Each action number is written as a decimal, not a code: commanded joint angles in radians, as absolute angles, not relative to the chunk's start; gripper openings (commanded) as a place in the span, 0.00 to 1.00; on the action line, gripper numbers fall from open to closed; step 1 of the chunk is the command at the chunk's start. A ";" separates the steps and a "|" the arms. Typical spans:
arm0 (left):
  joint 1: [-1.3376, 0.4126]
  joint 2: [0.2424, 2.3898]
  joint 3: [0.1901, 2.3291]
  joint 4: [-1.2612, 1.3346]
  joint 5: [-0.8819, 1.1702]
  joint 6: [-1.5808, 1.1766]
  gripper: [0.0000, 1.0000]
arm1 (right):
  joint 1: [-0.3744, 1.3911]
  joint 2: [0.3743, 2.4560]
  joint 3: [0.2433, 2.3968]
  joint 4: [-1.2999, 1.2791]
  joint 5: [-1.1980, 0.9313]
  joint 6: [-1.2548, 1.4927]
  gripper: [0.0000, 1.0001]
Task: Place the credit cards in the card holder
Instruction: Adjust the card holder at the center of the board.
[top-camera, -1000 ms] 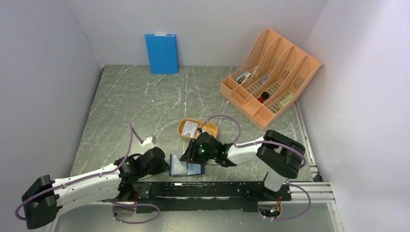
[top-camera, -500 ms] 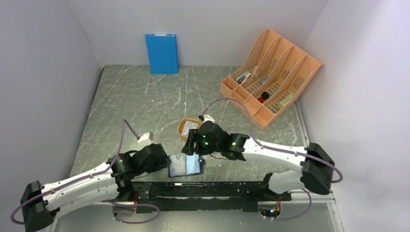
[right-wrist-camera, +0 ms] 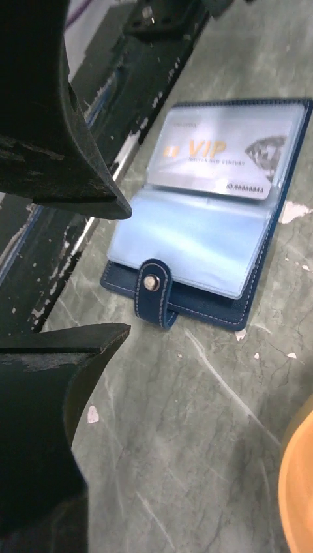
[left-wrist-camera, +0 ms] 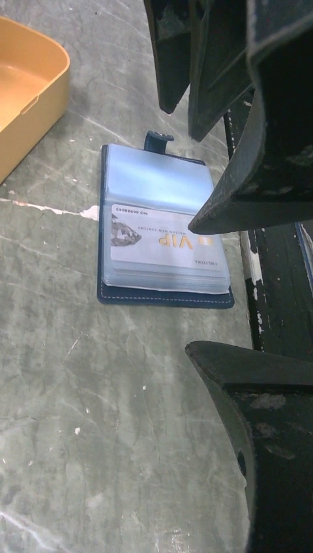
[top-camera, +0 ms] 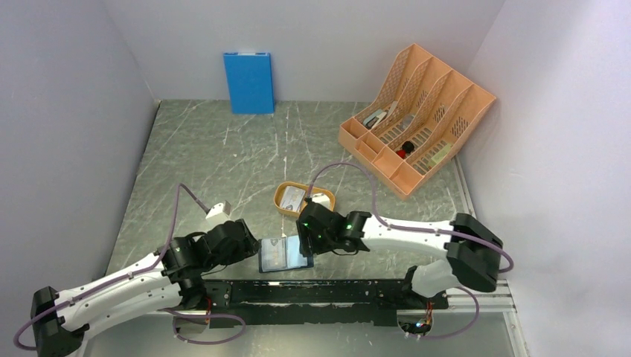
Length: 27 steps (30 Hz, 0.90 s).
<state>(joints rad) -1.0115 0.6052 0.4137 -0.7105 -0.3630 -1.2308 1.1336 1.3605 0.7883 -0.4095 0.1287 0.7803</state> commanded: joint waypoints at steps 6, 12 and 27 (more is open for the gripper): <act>-1.015 0.579 0.399 -0.761 -0.380 -1.250 0.65 | 1.155 1.536 0.885 -0.483 0.268 0.780 0.61; -1.014 0.579 0.377 -0.739 -0.366 -1.244 0.63 | 1.155 1.524 0.867 -0.494 0.308 0.792 0.38; -1.015 0.841 0.307 -0.386 -0.220 -1.117 0.55 | 1.147 1.142 0.708 -0.511 0.358 0.821 0.00</act>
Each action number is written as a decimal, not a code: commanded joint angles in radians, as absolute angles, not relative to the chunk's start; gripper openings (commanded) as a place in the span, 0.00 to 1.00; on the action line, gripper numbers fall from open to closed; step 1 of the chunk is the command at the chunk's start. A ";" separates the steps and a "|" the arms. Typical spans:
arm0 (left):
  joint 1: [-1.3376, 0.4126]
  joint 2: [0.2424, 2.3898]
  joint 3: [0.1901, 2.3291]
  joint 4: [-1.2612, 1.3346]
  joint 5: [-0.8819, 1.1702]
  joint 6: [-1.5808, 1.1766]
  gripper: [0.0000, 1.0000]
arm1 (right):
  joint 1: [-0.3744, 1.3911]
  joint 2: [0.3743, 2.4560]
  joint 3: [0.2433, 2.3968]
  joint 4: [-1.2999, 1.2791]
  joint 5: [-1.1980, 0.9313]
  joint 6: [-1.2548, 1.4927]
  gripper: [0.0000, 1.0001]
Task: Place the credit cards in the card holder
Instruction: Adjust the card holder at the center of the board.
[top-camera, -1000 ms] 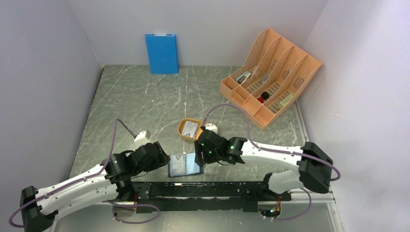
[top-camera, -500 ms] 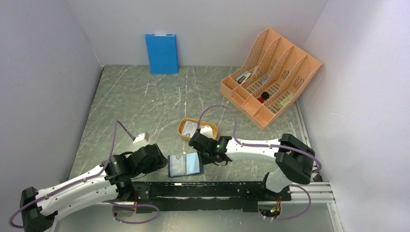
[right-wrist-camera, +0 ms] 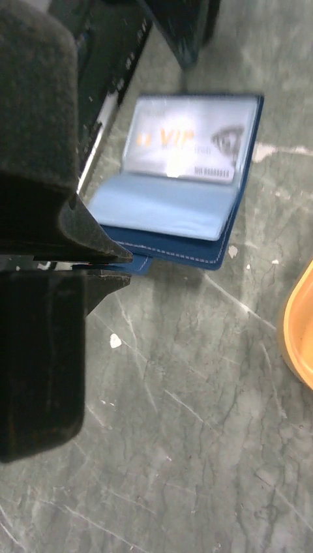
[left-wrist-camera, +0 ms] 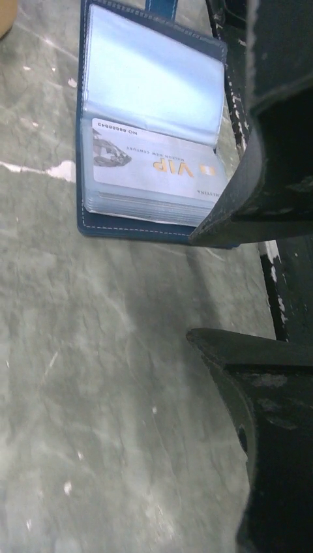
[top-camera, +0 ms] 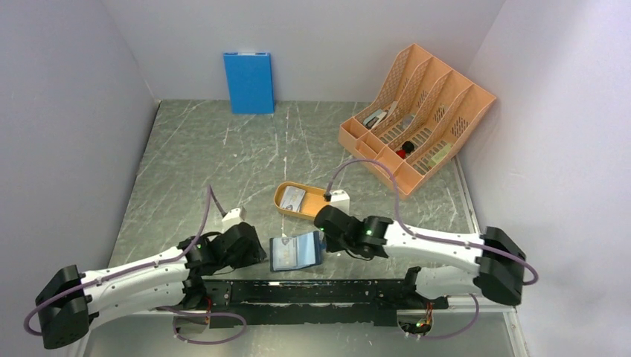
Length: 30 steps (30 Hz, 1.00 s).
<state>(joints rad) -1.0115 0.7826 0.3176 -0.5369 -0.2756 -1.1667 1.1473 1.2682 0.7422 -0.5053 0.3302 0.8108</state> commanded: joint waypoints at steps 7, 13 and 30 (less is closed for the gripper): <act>-1.015 1.057 0.339 -0.182 -0.145 -1.069 0.43 | 1.146 0.966 0.686 -0.392 0.244 0.770 0.00; -1.015 1.083 0.348 -0.166 -0.153 -1.066 0.36 | 1.146 1.011 0.686 -0.233 0.147 0.761 0.00; -1.014 0.910 0.259 -0.285 -0.220 -1.111 0.12 | 1.148 1.399 0.741 -0.005 0.012 0.795 0.00</act>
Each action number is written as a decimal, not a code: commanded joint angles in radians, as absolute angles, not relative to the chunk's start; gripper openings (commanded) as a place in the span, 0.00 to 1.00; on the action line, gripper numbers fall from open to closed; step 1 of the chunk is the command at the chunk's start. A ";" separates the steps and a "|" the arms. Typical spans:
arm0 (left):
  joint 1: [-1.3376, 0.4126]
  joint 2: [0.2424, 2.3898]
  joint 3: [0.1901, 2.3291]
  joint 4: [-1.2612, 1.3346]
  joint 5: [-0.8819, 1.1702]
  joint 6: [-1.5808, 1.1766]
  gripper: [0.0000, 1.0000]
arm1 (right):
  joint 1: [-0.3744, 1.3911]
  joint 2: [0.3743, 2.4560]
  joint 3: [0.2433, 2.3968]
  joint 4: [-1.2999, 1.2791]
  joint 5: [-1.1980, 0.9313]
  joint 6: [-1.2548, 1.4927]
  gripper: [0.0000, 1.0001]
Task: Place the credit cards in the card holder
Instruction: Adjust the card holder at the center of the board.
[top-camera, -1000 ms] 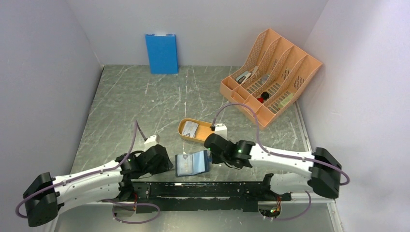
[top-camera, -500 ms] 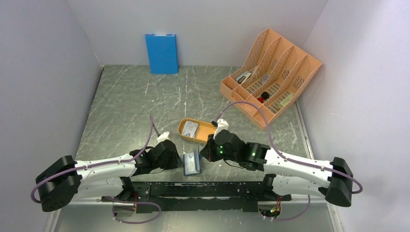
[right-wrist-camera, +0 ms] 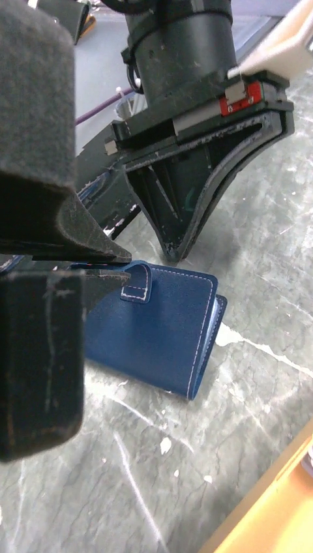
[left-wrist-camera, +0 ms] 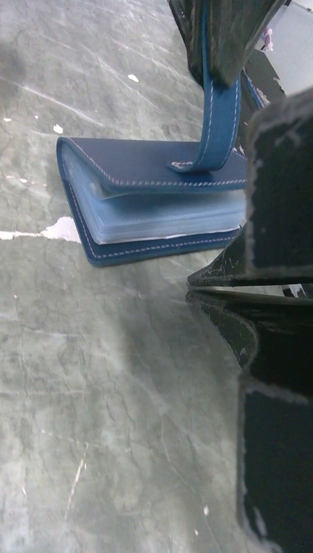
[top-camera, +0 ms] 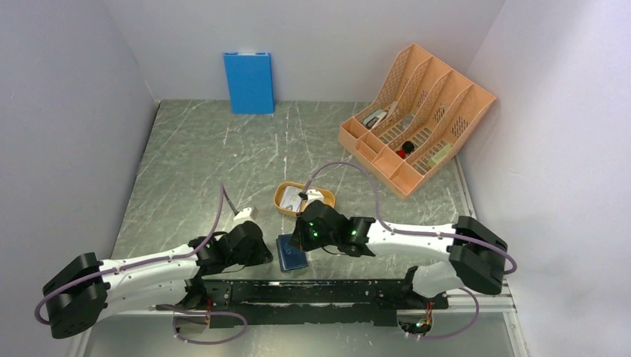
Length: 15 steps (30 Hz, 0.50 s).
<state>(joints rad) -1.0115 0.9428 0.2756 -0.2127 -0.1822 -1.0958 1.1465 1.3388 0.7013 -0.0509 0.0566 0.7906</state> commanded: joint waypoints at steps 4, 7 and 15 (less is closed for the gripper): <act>-1.014 0.863 0.251 -0.331 -0.242 -1.131 0.09 | 1.151 1.479 0.773 0.017 -0.053 0.791 0.00; -1.014 0.819 0.252 -0.376 -0.262 -1.148 0.09 | 1.159 1.520 0.788 0.036 -0.100 0.777 0.00; -1.014 0.732 0.282 -0.469 -0.317 -1.163 0.09 | 1.171 1.480 0.822 0.008 -0.168 0.744 0.54</act>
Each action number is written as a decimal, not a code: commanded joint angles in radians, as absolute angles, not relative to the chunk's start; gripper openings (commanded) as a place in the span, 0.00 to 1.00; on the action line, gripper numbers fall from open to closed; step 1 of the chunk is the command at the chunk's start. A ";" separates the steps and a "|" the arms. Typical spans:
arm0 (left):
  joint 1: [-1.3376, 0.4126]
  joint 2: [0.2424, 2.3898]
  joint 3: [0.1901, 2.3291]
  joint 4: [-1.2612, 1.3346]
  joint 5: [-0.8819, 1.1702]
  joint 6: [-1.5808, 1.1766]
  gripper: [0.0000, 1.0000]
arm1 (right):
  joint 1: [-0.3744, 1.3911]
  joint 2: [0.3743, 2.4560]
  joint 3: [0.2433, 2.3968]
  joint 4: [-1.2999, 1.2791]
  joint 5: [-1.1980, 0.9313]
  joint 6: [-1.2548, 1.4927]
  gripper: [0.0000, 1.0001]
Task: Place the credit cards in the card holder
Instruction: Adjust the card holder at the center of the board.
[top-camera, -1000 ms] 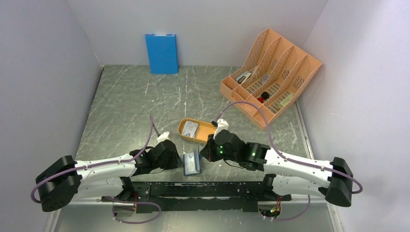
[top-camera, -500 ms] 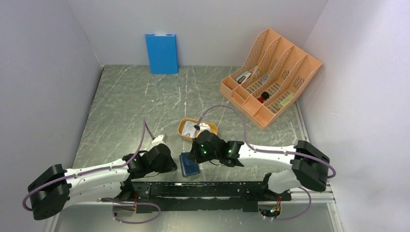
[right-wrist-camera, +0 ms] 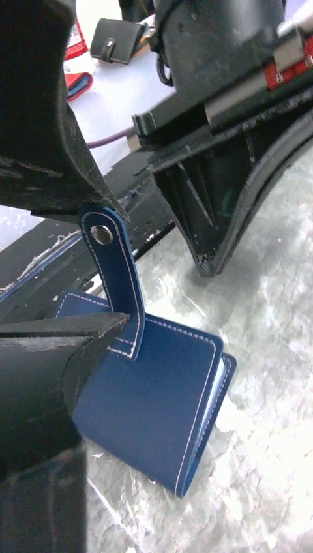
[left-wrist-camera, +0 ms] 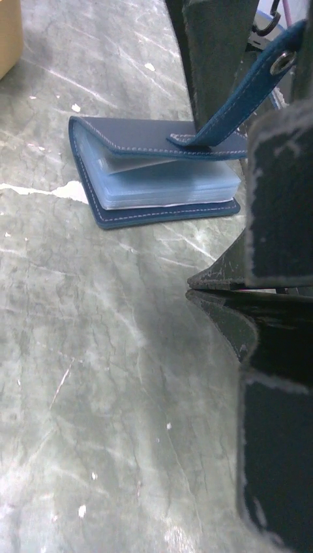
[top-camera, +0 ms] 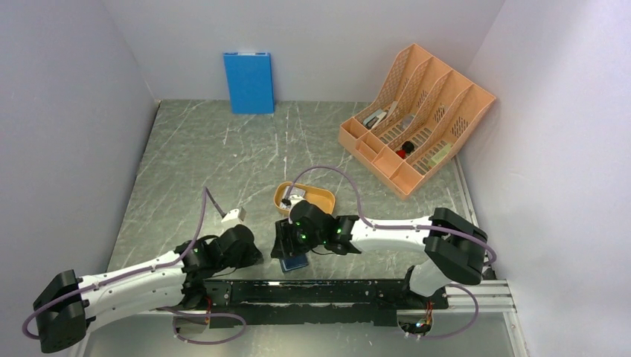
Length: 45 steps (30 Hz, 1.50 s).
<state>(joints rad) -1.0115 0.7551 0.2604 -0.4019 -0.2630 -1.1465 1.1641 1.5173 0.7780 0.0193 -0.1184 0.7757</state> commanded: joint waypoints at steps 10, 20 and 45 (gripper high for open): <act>-1.014 0.708 0.319 -0.523 -0.345 -1.156 0.09 | 1.168 1.175 0.841 -0.293 -0.007 0.678 0.63; -1.014 0.645 0.348 -0.537 -0.357 -1.136 0.14 | 1.155 1.204 0.691 -0.277 0.149 0.727 0.51; -1.015 0.664 0.388 -0.418 -0.255 -1.067 0.47 | 1.228 1.587 0.819 -0.260 0.222 0.726 0.45</act>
<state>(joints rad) -1.0115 0.6090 0.3485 -0.5163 -0.3088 -1.1118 1.2137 1.5547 0.8028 -0.2237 0.1574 0.7158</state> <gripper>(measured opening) 0.453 0.444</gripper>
